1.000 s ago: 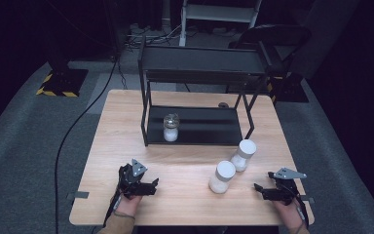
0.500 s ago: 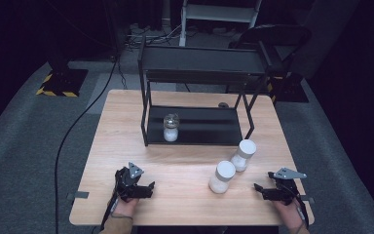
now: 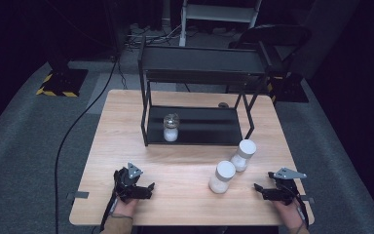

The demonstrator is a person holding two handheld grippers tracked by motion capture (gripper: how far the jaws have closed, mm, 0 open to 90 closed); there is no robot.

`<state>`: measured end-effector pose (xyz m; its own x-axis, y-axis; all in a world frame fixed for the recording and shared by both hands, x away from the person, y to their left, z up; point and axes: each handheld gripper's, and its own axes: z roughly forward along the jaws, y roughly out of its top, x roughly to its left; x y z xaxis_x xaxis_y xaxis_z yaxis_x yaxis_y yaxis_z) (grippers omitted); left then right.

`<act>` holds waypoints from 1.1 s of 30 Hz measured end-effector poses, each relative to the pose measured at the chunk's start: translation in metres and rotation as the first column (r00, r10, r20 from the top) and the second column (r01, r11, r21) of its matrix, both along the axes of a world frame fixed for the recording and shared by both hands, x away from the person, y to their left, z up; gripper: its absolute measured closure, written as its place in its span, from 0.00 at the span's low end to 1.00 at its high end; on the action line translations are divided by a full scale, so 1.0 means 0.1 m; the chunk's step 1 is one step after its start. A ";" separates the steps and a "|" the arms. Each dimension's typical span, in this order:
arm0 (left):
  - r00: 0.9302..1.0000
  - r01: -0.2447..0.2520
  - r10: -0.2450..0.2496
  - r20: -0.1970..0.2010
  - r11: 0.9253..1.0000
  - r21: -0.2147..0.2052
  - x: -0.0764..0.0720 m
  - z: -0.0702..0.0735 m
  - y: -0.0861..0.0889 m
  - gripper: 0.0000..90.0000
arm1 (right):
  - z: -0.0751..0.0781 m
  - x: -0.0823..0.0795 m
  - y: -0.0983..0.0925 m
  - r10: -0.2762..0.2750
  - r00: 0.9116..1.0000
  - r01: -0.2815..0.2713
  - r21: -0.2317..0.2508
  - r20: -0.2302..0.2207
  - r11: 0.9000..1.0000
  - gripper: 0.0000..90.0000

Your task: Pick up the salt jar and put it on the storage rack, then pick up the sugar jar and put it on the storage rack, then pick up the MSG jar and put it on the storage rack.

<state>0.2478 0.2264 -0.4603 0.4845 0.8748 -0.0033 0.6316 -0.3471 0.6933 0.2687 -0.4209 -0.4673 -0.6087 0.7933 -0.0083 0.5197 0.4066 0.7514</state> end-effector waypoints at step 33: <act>1.000 0.003 -0.003 0.000 1.000 0.000 0.00 0.00 0.01 0.00 | 0.38 -0.32 0.10 -0.014 0.992 0.007 0.060 0.122 0.998 0.09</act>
